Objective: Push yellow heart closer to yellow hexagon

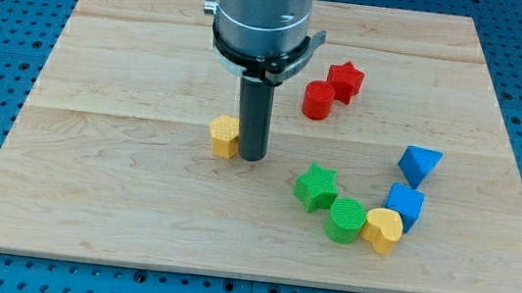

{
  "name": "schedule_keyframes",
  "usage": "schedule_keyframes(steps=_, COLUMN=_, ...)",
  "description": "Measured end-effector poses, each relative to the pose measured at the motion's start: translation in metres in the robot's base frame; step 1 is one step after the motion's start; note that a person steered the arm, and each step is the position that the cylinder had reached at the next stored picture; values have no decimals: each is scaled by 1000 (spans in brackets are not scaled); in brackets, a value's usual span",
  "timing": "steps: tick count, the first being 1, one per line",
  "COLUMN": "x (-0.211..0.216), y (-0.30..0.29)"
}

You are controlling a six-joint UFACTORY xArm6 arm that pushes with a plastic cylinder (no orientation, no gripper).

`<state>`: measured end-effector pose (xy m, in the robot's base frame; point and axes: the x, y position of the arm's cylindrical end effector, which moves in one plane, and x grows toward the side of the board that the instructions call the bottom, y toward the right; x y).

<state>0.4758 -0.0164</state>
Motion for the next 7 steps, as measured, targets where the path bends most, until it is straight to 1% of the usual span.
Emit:
schedule_keyframes(steps=1, x=-28, y=-22)
schedule_keyframes(steps=2, x=-32, y=-29)
schedule_keyframes(steps=3, x=-22, y=79)
schedule_keyframes(steps=4, x=-13, y=160)
schedule_keyframes(steps=5, x=-31, y=163)
schedule_keyframes(steps=6, x=-33, y=229)
schedule_keyframes(steps=7, x=26, y=279)
